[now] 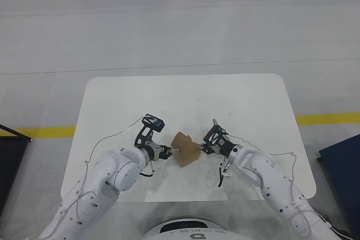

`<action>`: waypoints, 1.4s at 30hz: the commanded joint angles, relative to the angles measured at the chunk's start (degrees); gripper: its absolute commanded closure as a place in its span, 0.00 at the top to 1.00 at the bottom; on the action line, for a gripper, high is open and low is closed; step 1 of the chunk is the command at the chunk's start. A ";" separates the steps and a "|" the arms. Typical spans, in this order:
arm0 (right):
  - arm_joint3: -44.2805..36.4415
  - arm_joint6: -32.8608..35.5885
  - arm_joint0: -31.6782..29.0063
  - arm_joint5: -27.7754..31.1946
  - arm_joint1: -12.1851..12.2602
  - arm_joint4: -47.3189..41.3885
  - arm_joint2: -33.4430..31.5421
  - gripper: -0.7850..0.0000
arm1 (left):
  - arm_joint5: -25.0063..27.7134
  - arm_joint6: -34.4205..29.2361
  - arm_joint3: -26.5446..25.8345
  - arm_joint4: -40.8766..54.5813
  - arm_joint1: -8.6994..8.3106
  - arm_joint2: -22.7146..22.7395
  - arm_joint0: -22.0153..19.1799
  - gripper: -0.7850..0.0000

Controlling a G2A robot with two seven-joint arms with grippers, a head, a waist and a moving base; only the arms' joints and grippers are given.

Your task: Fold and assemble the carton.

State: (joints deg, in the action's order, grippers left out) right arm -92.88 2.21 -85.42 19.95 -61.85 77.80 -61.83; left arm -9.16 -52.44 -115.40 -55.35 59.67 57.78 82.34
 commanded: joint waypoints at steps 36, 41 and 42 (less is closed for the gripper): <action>3.35 3.68 4.92 -3.46 -1.96 -2.88 1.62 1.00 | 0.14 0.94 -2.35 5.45 0.43 5.58 1.33 1.00; 3.27 3.67 5.07 -3.00 -2.20 -2.47 2.32 1.00 | 0.69 0.72 -1.45 5.40 0.62 5.05 0.68 1.00; 3.23 3.65 5.02 -2.88 -2.22 -2.39 2.35 1.00 | 0.90 0.41 -1.24 5.32 0.65 4.86 0.46 1.00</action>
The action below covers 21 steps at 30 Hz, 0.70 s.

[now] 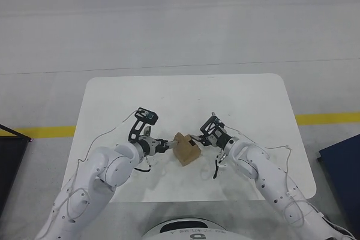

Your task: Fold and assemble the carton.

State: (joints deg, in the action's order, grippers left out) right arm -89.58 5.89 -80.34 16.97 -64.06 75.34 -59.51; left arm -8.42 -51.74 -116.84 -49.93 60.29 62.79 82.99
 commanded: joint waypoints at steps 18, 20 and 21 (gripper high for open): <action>-1.59 -0.05 -1.44 0.88 -0.13 0.84 -0.71 1.00 | -0.67 -3.81 4.99 -3.38 0.89 -3.85 -2.91 1.00; -2.25 0.31 -2.33 -0.29 -0.01 -0.98 -2.24 1.00 | -0.69 -3.92 5.31 -3.65 0.95 -3.99 -2.92 1.00; -2.71 0.49 -2.80 -0.69 0.06 -2.27 -3.12 1.00 | -0.70 -4.04 5.49 -3.70 0.97 -4.03 -2.88 1.00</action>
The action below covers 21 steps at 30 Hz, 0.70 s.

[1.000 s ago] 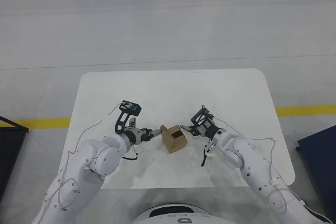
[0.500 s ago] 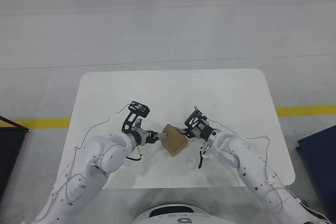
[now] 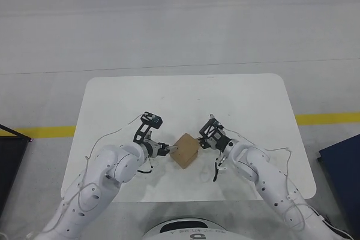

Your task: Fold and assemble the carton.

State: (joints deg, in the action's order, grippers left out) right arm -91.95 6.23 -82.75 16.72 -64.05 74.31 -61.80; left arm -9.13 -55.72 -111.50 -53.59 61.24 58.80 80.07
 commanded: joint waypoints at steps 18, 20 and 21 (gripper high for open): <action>-14.07 12.25 -9.10 14.30 2.45 -18.63 -11.65 1.00 | -1.27 -0.09 -7.45 -1.63 -1.27 8.16 8.01 1.00; -16.01 12.47 -9.61 13.27 2.48 -15.62 -11.07 1.00 | -1.73 0.42 -8.40 -1.16 -1.57 10.65 10.16 1.00; -16.88 12.36 -9.88 12.50 2.49 -14.00 -10.86 1.00 | -1.59 0.64 -8.88 -0.96 -1.74 11.88 11.23 1.00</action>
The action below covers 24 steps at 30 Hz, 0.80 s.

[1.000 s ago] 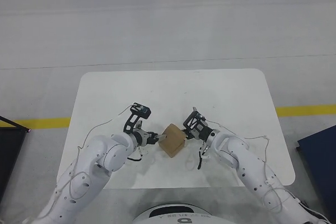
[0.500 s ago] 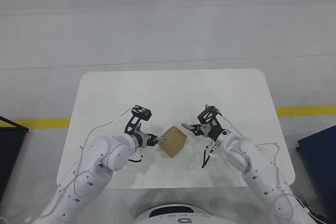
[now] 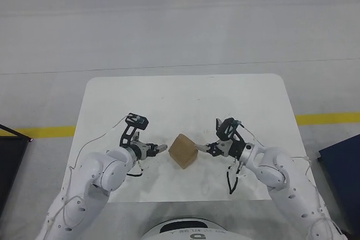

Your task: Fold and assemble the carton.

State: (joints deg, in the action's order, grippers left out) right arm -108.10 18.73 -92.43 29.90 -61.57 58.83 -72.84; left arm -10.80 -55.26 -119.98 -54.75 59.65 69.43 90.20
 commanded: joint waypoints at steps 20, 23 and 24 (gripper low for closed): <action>-3.99 0.96 3.09 -5.18 -1.18 18.15 12.08 0.87 | 2.38 2.66 -1.25 3.83 -1.24 13.27 11.29 1.00; -3.25 0.83 3.64 -5.60 -1.31 18.44 12.61 0.82 | 2.51 2.62 -1.22 3.83 -1.20 12.95 11.48 1.00; -3.12 0.82 3.70 -5.71 -1.32 18.59 12.69 0.78 | 2.56 2.53 -1.15 3.77 -1.20 12.84 11.49 1.00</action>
State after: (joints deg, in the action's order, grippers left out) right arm -111.31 19.56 -88.76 24.29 -62.88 77.32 -60.19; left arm -8.28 -52.65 -121.18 -50.92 58.45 82.37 101.69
